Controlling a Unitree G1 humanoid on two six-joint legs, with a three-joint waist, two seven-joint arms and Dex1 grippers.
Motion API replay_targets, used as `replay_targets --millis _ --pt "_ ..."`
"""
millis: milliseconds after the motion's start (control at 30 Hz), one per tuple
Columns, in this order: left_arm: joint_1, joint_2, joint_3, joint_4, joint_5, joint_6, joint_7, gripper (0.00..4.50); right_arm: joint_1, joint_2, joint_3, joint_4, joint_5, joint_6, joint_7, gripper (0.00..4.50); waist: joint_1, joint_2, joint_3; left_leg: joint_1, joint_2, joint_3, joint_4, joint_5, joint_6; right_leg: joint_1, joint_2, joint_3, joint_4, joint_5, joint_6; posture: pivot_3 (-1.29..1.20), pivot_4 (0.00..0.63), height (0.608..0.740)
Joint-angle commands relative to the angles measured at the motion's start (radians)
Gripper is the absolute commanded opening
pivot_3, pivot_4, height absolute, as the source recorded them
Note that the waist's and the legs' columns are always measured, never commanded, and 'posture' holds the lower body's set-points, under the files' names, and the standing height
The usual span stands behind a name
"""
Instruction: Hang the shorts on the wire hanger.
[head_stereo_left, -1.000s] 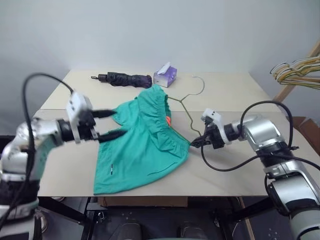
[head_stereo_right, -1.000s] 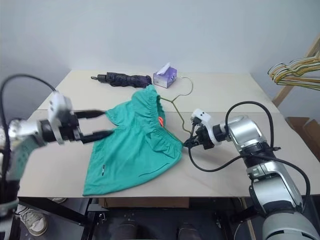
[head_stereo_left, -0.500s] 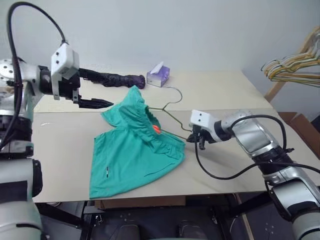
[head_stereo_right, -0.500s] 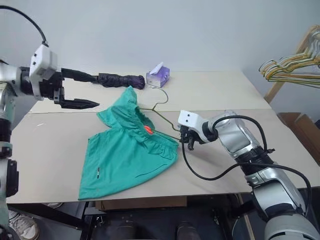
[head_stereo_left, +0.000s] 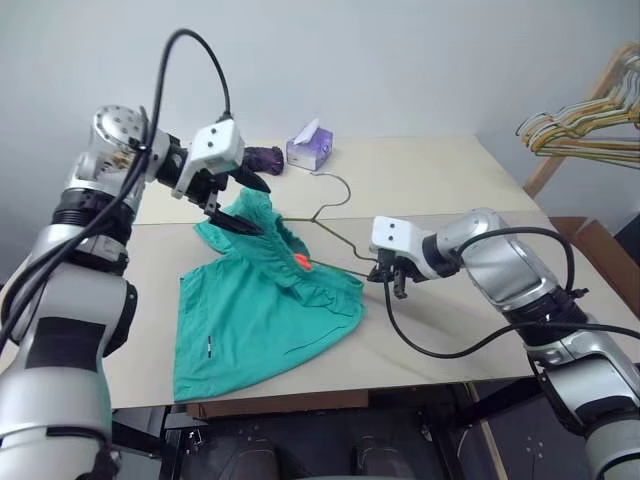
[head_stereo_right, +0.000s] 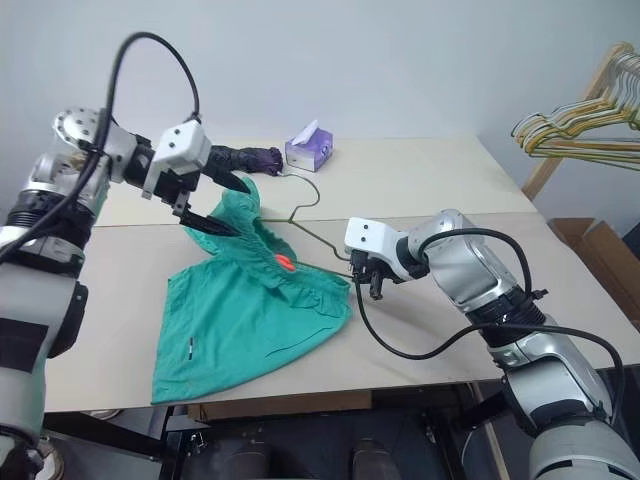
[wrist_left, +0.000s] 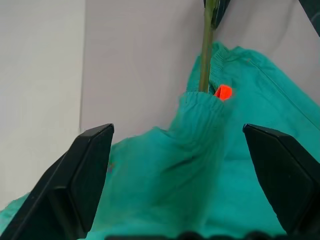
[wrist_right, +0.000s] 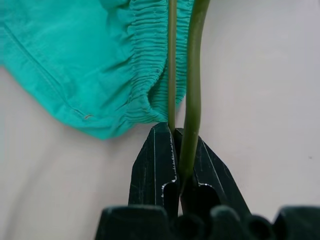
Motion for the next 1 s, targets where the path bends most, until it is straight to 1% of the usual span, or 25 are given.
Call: replay_targets --millis 33,67,100,167,233,267,467,533,633,900,967,1000 --pt "-0.063 -0.01 -0.024 0.052 0.019 -0.015 -0.003 4.08 -0.039 -0.006 -0.017 -0.043 -0.004 0.014 0.0 0.0 -0.002 0.0 0.0 0.0 0.0 0.0 0.0 0.0 0.0 0.0 0.0 0.0 0.0 0.0 0.0 0.02 0.0 0.74" --pt "-0.067 -0.015 -0.034 0.064 0.021 -0.016 -0.003 4.08 -0.039 -0.007 -0.017 -0.047 -0.003 0.018 0.0 0.0 -0.002 0.0 0.0 0.0 0.0 0.0 0.0 0.0 0.0 0.0 0.0 0.0 0.0 0.0 0.0 0.02 0.0 0.74" --pt "-0.066 -0.012 -0.056 0.07 0.019 -0.029 -0.003 3.7 -0.04 -0.008 -0.017 -0.052 -0.001 0.022 0.002 0.0 -0.002 0.0 0.0 0.0 0.0 0.0 0.0 0.0 0.0 0.0 0.0 0.0 0.0 0.0 0.0 0.01 0.0 0.74" --pt "-0.069 -0.019 -0.07 0.095 0.037 -0.042 -0.003 3.44 -0.041 -0.009 -0.017 -0.058 -0.001 0.026 0.002 0.0 -0.003 0.0 0.0 0.0 0.0 0.0 0.0 0.0 0.0 0.0 0.0 0.0 0.0 0.0 0.0 0.01 0.0 0.74" --pt "-0.074 -0.027 -0.079 0.119 0.045 -0.049 -0.003 2.82 -0.043 -0.009 -0.018 -0.062 -0.001 0.031 0.002 0.0 -0.002 0.0 0.0 0.0 0.0 0.0 0.0 0.0 0.0 0.0 0.0 0.0 0.0 0.0 0.0 0.0 0.0 0.74" --pt "-0.076 -0.03 -0.082 0.128 0.046 -0.05 -0.003 2.59 -0.044 -0.01 -0.017 -0.064 -0.001 0.032 0.001 0.0 -0.003 0.0 0.0 0.0 0.0 0.0 0.0 0.0 0.0 0.0 0.0 0.0 0.0 0.0 0.0 0.0 0.0 0.74" --pt "-0.072 -0.047 -0.088 0.168 0.086 -0.083 -0.003 0.59 -0.045 -0.007 -0.024 -0.078 0.003 0.046 -0.01 0.0 -0.005 0.0 0.0 0.0 0.0 0.0 0.0 0.0 0.0 0.0 0.0 0.0 0.0 0.0 0.0 -0.01 0.0 0.74" --pt "-0.074 -0.048 -0.079 0.17 0.079 -0.08 -0.003 0.03 -0.041 -0.009 -0.024 -0.083 0.001 0.046 -0.014 0.0 -0.006 0.0 0.0 0.0 0.0 0.0 0.0 0.0 0.0 0.0 0.0 0.0 0.0 0.0 0.0 -0.02 0.0 0.74" --pt "-0.081 -0.044 -0.065 0.172 0.076 -0.084 -0.003 0.03 -0.031 -0.013 -0.019 -0.088 -0.006 0.039 -0.027 0.0 -0.009 0.0 0.0 0.0 0.0 0.0 0.0 0.0 0.0 0.0 0.0 0.0 0.0 0.0 0.0 -0.01 0.0 0.74" --pt "-0.073 -0.033 0.009 0.193 0.158 -0.154 0.009 0.03 -0.002 0.008 -0.062 -0.069 -0.013 -0.084 -0.105 0.0 -0.02 0.0 0.0 0.0 0.0 0.0 0.0 0.0 0.0 0.0 0.0 0.0 0.001 0.0 0.0 0.0 0.0 0.74" --pt "-0.075 -0.027 0.033 0.196 0.172 -0.16 0.014 0.0 0.001 0.008 -0.083 -0.071 -0.003 -0.079 -0.122 0.6 -0.024 0.0 0.0 0.0 0.0 0.0 0.0 0.0 0.0 0.0 0.0 0.0 0.001 0.0 0.0 0.0 0.0 0.74" --pt "-0.075 -0.022 0.042 0.197 0.18 -0.165 0.012 0.0 0.003 0.004 -0.094 -0.072 0.001 -0.082 -0.128 0.76 -0.024 0.0 0.0 0.0 0.0 0.0 0.0 0.0 0.0 0.0 0.0 0.0 0.001 0.0 0.0 0.0 0.0 0.74"
